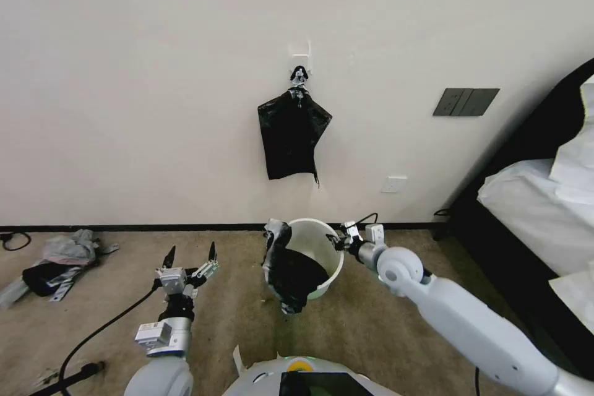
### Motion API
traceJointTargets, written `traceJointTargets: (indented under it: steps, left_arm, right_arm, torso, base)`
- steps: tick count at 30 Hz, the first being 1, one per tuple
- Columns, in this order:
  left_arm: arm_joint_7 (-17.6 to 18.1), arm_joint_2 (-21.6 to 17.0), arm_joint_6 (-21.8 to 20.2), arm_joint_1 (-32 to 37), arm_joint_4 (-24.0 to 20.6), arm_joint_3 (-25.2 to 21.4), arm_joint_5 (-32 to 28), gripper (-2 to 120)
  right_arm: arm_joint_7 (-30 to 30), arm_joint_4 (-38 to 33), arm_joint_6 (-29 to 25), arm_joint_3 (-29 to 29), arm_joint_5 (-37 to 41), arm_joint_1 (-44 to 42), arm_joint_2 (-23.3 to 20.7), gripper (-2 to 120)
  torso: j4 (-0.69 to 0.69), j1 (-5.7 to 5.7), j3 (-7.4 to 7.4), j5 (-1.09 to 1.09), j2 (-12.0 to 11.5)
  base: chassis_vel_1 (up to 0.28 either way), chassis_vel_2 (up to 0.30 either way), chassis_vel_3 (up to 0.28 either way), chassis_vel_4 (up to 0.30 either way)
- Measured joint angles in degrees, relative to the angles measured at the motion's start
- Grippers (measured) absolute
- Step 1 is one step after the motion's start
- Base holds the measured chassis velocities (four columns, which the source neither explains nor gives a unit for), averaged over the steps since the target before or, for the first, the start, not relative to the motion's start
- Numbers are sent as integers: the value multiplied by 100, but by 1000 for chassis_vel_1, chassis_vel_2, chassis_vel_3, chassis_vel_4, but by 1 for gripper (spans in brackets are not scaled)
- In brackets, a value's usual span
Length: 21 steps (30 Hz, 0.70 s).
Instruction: Place a trash bag onto the trash bin.
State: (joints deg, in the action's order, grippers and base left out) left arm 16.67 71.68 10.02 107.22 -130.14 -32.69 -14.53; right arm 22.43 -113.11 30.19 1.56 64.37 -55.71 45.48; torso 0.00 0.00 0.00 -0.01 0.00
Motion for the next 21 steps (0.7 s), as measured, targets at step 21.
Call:
traceJointTargets:
  steps: [21]
  left_arm:
    - [4, -151, 34, 101, 49, -63, -98, 100]
  right_arm:
    - [956, 21, -747, -506, -879, -1517, 1475, 4]
  torso:
    - [0, 0, 0, 0, 0]
  base:
    - [0, 0, 0, 0]
